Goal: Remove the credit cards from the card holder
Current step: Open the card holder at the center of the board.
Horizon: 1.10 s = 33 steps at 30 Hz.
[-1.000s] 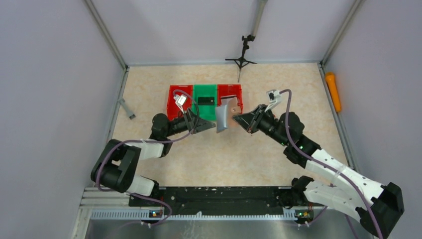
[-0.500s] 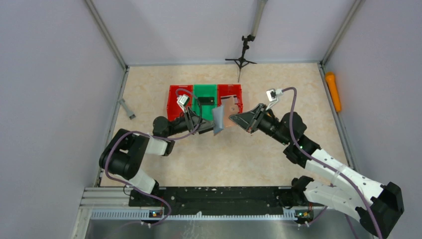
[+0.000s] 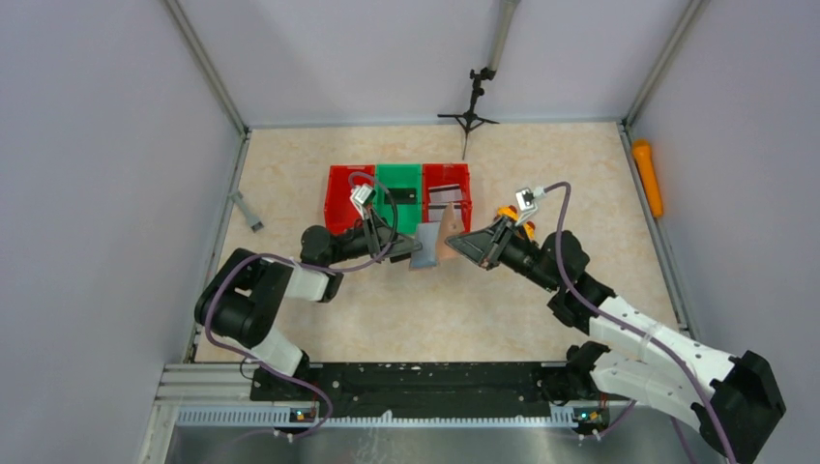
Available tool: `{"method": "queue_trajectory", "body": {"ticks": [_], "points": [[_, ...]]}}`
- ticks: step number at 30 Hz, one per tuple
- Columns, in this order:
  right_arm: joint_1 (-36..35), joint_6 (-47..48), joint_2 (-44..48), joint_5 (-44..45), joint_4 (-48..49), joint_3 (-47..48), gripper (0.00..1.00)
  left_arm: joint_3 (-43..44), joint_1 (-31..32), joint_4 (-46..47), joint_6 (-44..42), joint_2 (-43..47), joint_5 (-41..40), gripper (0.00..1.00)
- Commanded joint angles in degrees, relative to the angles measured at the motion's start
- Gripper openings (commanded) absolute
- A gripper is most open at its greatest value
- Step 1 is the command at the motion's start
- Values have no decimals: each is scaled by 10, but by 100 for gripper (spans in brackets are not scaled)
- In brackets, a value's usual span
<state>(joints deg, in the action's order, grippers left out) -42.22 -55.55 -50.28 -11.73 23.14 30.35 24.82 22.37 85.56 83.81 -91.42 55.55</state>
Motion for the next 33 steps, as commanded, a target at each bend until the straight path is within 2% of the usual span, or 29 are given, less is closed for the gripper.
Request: {"method": "queue_trajectory", "body": {"ticks": [1, 5, 9, 12, 16, 20, 21, 24, 25, 27, 29, 33], "points": [[1, -26, 24, 14, 35, -22, 0, 8, 1, 72, -9, 13, 7, 97], [1, -14, 38, 36, -3, -31, 0, 5, -4, 72, -16, 13, 4, 90], [1, -4, 48, 46, -26, -37, 0, 17, -4, 73, -4, -14, 12, 78], [1, -3, 54, 46, -26, -43, 0, 21, -4, 73, -1, -27, 14, 66], [1, 2, 65, 51, -36, -48, 0, 20, -4, 73, -7, -30, 13, 43], [1, 16, 72, 60, -56, -50, 0, 21, -5, 73, -13, -30, 15, 42], [1, 20, 72, 63, -62, -51, 0, 21, -5, 73, -15, -32, 17, 39], [0, 29, 67, 66, -74, -57, 0, 28, -3, 62, -32, -42, 25, 22], [0, 34, 62, 67, -76, -61, 6, 31, -2, 49, -40, -45, 26, 20], [1, 41, 48, 71, -84, -67, 32, 29, 2, 37, -58, -48, 22, 17], [0, 43, 33, 66, -77, -80, 51, 28, 10, 8, -90, -42, 13, 16], [-2, 33, 4, 46, -8, -120, 72, 41, 31, -172, -209, -3, -14, 11]]}}
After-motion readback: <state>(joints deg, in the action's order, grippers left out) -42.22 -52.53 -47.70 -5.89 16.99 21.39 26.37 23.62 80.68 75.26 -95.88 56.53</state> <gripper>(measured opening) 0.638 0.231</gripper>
